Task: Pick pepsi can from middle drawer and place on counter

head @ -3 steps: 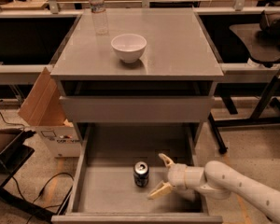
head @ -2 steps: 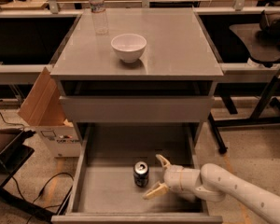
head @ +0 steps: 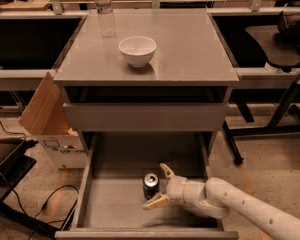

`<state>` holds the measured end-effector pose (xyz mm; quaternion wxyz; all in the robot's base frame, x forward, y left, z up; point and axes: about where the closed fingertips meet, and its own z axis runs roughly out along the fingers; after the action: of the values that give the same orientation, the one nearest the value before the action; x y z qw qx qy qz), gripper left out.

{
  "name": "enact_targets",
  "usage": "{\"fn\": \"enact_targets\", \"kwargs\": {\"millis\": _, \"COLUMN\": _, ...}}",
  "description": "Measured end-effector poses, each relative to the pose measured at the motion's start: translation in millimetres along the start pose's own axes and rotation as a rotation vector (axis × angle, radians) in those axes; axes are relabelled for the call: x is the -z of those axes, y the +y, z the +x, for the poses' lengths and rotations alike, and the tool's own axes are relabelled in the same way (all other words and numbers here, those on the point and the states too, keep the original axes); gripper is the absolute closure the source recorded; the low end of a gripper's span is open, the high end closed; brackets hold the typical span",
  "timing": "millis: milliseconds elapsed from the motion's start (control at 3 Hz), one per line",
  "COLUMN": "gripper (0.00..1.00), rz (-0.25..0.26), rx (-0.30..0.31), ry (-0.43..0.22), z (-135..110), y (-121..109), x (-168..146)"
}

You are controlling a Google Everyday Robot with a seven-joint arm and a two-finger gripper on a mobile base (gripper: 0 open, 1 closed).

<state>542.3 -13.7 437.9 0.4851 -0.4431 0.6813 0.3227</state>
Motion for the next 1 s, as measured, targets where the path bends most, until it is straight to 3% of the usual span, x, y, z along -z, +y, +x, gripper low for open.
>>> {"fn": "enact_targets", "kwargs": {"millis": 667, "gripper": 0.41, "rz": 0.001, "rx": 0.006, "ry": -0.005, "z": -4.5, "y": 3.6, "x": -12.8}}
{"fn": "enact_targets", "kwargs": {"millis": 1000, "gripper": 0.72, "rz": -0.003, "rx": 0.006, "ry": -0.007, "z": -5.3, "y": 5.2, "x": -14.8}}
